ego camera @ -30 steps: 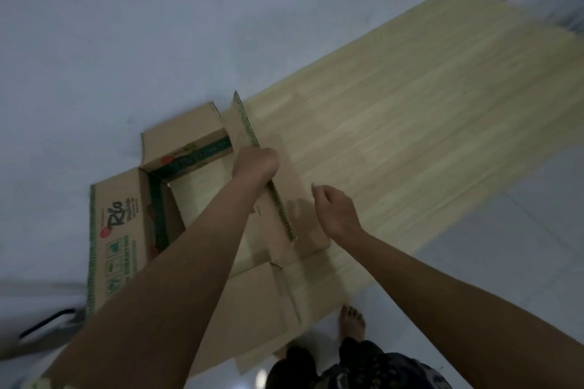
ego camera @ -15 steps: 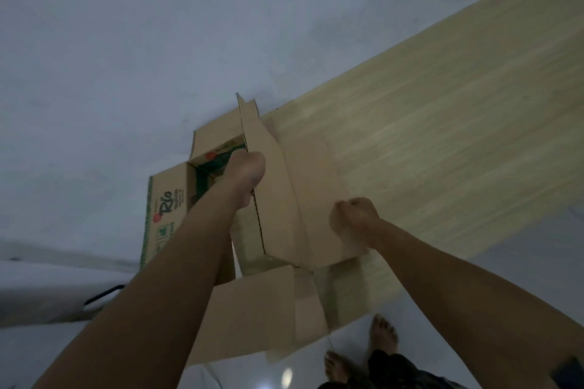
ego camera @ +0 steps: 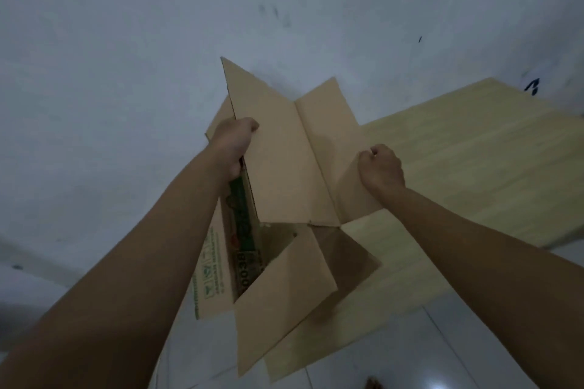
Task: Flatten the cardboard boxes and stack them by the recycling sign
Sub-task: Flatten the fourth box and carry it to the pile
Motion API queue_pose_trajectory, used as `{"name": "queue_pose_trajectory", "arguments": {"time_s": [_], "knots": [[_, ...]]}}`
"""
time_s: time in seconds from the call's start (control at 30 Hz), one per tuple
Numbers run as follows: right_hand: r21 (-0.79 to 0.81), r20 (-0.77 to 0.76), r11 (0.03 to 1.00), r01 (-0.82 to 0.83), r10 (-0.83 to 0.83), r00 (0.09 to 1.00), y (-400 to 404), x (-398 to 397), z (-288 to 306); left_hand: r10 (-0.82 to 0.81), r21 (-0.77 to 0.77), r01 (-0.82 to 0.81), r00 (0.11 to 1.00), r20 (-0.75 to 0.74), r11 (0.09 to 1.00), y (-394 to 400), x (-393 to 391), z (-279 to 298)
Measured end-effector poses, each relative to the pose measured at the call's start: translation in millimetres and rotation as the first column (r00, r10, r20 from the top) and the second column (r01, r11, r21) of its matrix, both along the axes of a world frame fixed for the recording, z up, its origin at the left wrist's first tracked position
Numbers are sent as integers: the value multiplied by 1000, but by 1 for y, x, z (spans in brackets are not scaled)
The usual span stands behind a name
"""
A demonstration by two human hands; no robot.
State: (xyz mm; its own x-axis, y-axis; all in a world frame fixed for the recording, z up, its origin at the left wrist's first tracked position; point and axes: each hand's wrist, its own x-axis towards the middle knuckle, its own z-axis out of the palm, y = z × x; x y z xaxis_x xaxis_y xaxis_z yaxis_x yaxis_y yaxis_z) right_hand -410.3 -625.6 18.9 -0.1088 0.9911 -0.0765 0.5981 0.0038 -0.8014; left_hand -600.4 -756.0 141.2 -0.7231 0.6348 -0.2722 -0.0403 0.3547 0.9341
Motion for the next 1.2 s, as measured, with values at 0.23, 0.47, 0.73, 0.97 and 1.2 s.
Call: {"name": "queue_pose_trajectory", "arguments": {"time_s": [0.23,0.47,0.73,0.97,1.2], "knots": [[283,-117,954,99,-68,991,27,14,78,-7,262,4,1000,11,965,1,4,44],[382,-138,922,62,-10,990,42,29,85,87,288,-108,993,85,951,1,7,18],[138,84,990,-28,17,996,51,78,29,119,67,-133,976,184,989,2,41,-59],[-83,269,995,-46,67,961,43,108,-38,219,-134,-192,949,229,972,-9,71,-142],[-156,366,983,-101,153,918,28,123,-94,288,-258,-239,942,172,936,-20,101,-215]]}}
